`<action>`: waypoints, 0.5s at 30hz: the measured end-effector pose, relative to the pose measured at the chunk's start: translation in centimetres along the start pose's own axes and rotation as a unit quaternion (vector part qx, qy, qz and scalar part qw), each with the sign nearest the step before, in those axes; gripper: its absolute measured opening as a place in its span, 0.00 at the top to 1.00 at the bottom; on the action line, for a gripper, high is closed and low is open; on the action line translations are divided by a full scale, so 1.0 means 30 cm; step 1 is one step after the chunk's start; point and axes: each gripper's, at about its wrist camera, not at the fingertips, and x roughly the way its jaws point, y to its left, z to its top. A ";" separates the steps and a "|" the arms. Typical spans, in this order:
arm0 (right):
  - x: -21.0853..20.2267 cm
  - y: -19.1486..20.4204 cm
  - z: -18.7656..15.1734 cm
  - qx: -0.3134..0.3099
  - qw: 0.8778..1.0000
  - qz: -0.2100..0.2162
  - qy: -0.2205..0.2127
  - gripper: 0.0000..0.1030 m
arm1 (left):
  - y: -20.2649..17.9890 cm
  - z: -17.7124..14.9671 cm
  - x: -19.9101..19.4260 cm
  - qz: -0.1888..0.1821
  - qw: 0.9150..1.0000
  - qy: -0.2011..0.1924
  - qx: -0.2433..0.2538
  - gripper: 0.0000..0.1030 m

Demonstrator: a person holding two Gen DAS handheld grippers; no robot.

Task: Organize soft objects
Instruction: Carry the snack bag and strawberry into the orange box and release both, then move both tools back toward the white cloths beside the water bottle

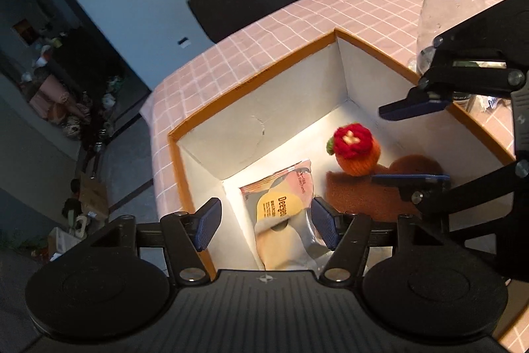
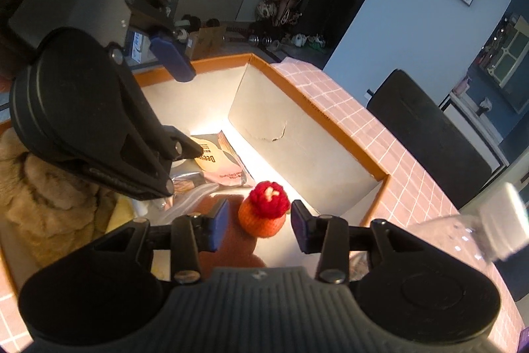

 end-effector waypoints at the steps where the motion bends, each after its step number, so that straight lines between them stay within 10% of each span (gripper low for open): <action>1: -0.014 -0.009 -0.005 0.000 1.000 -0.002 -0.005 0.59 | -0.006 -0.005 -0.017 0.003 1.000 -0.005 -0.004 0.29; 15: -0.327 -0.031 -0.191 0.054 0.995 0.004 -0.089 0.50 | -0.184 -0.071 -0.289 0.002 0.990 -0.135 -0.048 0.32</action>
